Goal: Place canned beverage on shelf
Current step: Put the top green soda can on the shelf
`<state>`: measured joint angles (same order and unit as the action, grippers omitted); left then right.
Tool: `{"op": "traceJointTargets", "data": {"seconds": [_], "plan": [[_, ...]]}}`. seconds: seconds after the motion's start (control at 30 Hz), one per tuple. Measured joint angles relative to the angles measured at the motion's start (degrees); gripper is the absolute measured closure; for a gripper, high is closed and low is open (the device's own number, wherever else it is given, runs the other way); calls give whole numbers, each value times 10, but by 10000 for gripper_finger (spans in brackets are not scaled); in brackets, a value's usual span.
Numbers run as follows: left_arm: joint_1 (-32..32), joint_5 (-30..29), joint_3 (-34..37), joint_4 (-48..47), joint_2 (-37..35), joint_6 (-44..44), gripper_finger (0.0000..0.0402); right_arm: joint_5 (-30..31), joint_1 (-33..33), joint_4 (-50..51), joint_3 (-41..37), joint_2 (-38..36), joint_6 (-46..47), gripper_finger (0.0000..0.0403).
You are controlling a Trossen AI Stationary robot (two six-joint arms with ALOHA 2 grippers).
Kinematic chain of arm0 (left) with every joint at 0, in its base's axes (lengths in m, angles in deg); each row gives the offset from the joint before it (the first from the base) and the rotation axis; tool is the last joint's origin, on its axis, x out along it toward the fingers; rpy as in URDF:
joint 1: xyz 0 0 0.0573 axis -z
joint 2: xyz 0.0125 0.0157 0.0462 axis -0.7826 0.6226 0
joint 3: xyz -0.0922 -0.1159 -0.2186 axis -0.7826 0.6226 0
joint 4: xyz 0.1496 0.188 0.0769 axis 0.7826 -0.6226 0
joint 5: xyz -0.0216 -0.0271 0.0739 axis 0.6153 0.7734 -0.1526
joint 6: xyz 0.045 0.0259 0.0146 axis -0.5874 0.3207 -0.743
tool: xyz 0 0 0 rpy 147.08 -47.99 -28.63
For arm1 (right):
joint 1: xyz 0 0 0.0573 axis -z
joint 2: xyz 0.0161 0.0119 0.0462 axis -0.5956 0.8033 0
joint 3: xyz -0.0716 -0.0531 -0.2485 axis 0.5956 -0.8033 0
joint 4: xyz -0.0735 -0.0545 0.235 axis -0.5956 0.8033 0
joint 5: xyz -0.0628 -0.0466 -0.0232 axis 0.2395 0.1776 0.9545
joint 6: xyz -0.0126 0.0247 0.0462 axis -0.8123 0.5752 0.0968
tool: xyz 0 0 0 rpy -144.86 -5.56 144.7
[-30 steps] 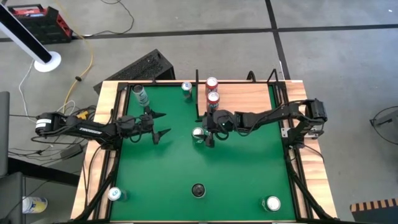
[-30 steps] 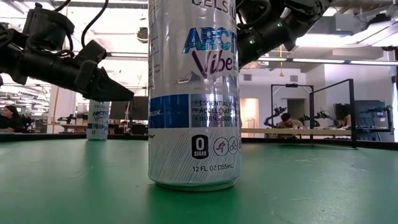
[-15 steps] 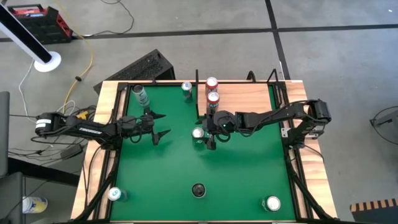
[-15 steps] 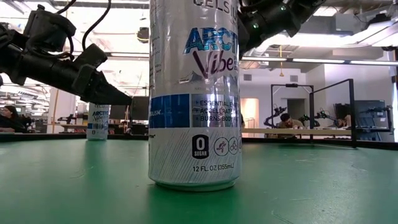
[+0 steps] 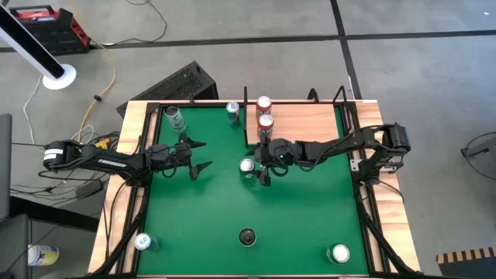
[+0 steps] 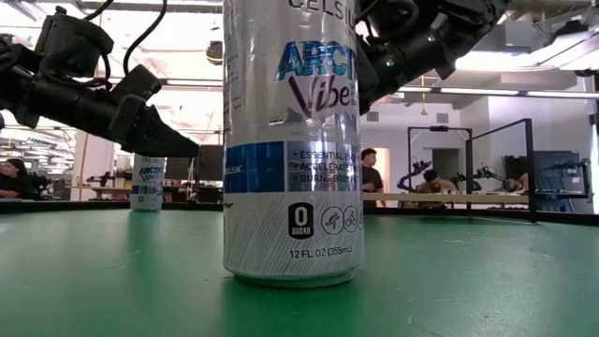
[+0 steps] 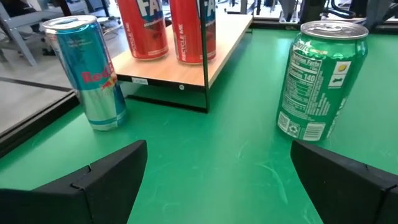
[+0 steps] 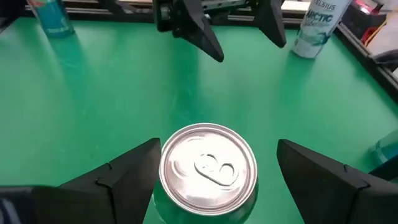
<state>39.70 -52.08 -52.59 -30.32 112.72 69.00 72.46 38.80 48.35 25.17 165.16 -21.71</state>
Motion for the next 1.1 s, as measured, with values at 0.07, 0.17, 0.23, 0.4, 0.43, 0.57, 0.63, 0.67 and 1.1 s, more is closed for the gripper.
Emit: {"op": "traceJointTargets", "data": {"seconds": [0.07, 0.17, 0.23, 0.4, 0.43, 0.57, 0.63, 0.67, 1.1], "plan": [[0, 2, 0, 0, 0, 0, 20, 0, 0, -1, -6, 0, 2, 58], [0, 27, 0, 0, -3, 0, 20, -1, 0, -2, -14, 1, 8, 58], [0, 39, 0, 0, -14, -2, 20, -1, -1, -20, -23, 1, 16, 58], [0, 52, 0, -12, -61, 0, 20, -2, -6, -81, -52, 1, 17, 58], [0, 53, 0, -23, -75, 0, 20, -2, -7, -82, -53, 1, 17, 58], [0, 61, 0, -61, -133, 2, 20, -1, -7, -93, -60, 1, 17, 58], [0, 68, 0, -82, -163, 4, 20, -1, -5, -96, -60, 1, 15, 58], [0, 72, 0, -96, -180, 5, 20, -2, -4, -97, -60, 2, 15, 58], [0, 46, 0, -251, -295, 30, 20, -13, -2, -174, -58, 65, 28, 60]]}}
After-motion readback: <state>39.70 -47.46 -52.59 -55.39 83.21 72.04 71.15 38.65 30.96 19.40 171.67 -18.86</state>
